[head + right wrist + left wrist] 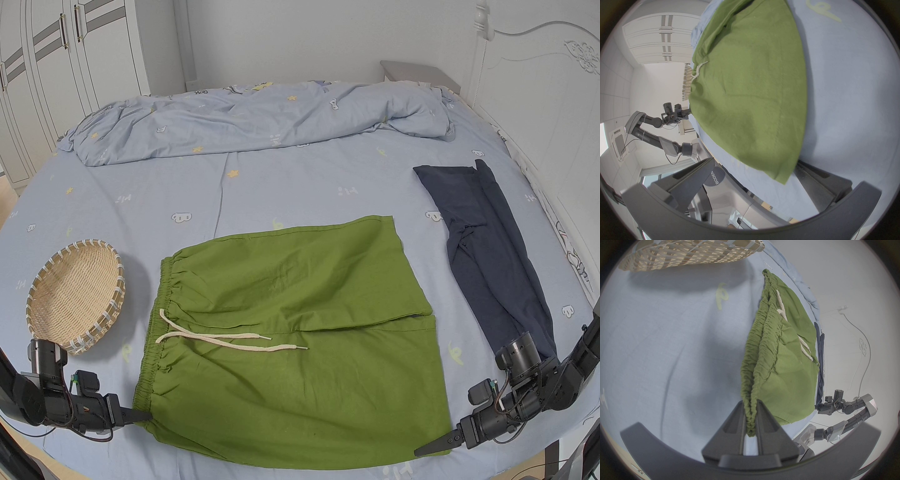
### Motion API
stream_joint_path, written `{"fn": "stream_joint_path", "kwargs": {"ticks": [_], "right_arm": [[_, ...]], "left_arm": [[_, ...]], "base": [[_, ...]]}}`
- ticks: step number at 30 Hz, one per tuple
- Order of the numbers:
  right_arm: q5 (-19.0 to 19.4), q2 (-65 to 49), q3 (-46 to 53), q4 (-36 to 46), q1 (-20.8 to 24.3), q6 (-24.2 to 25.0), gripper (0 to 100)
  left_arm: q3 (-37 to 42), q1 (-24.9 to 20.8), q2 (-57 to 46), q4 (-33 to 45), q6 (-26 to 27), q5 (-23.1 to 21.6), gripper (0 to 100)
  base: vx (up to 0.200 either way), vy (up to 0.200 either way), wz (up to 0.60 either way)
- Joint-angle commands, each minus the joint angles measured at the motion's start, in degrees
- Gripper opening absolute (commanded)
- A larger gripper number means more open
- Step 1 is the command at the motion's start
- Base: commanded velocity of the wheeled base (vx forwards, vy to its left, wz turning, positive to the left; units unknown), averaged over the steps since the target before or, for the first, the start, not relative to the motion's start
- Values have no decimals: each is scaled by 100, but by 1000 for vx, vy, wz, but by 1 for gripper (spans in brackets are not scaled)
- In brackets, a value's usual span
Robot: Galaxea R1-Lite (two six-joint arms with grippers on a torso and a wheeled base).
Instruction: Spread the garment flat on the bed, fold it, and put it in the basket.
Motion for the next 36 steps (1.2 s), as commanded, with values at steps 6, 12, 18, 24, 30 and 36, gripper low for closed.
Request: {"fn": "stream_joint_path", "kwargs": {"ticks": [6, 12, 18, 24, 30, 36], "right_arm": [[92, 134, 150, -434, -60, 10, 100], [75, 319, 167, -434, -209, -42, 0], [4, 477, 282, -434, -394, -280, 0], [4, 301, 624, -417, -578, -526, 0], [4, -340, 932, -259, -183, -447, 0], [-13, -560, 712, -100, -112, -289, 0]], "left_arm": [[-2, -54, 1, -12, -1, -11, 0], [16, -45, -25, -12, -1, -11, 0], [25, 8, -43, -21, -1, -11, 0], [209, 104, -254, -21, 8, -38, 0], [332, 69, -368, -12, 254, -55, 0], [253, 78, -447, -12, 280, -47, 0]], "base": [[0, 0, 0], [0, 0, 0], [0, 0, 0], [0, 0, 0], [0, 0, 0], [0, 0, 0]]}}
